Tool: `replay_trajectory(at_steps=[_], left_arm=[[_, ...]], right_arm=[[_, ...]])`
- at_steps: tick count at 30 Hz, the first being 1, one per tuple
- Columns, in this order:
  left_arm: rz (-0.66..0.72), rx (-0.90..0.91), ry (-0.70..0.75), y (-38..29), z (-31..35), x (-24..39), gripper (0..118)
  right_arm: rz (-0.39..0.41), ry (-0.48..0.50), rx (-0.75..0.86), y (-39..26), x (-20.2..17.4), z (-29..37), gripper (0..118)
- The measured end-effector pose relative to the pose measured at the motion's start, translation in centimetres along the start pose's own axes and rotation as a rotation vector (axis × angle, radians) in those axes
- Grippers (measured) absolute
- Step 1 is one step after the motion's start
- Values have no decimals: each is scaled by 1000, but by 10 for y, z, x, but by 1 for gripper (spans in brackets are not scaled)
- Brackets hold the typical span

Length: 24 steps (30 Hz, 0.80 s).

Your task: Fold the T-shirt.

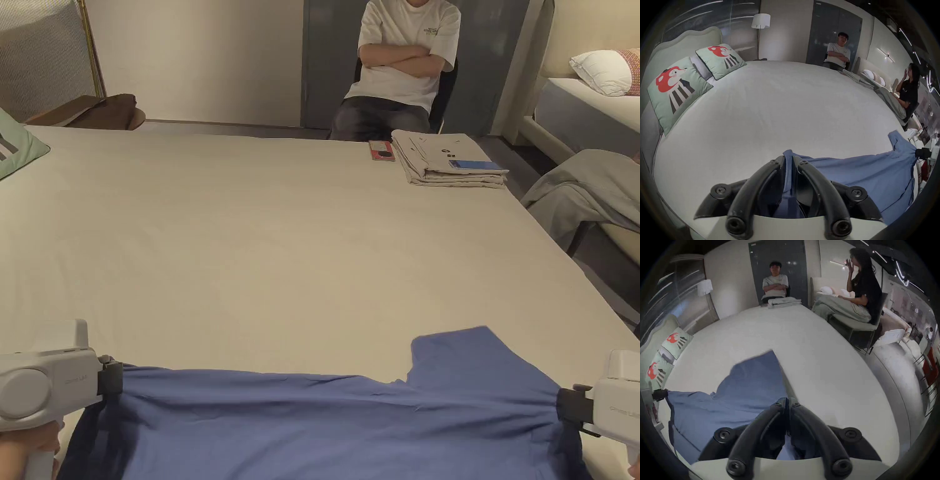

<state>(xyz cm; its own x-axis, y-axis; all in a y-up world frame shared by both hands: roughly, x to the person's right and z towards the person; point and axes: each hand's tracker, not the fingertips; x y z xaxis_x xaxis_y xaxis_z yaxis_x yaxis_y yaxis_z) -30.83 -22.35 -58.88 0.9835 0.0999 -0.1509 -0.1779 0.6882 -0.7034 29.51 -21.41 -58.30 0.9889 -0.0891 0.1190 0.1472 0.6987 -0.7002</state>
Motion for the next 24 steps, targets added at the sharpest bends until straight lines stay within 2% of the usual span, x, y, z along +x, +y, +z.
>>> replay_trajectory(at_steps=[7,14,19,20,24], left_arm=[[9,70,-19,-28,77,-14,5],[27,95,-29,-95,143,-33,5],[11,46,-9,-146,157,-42,6],[14,30,-5,-155,156,-44,6],[32,-24,0,-184,150,-50,6]], right_arm=[[-22,77,115,-35,12,97,2],[-38,94,136,-116,15,177,2],[-29,66,76,-170,16,190,2],[-29,62,58,-176,25,181,2],[6,15,2,-199,25,167,2]])
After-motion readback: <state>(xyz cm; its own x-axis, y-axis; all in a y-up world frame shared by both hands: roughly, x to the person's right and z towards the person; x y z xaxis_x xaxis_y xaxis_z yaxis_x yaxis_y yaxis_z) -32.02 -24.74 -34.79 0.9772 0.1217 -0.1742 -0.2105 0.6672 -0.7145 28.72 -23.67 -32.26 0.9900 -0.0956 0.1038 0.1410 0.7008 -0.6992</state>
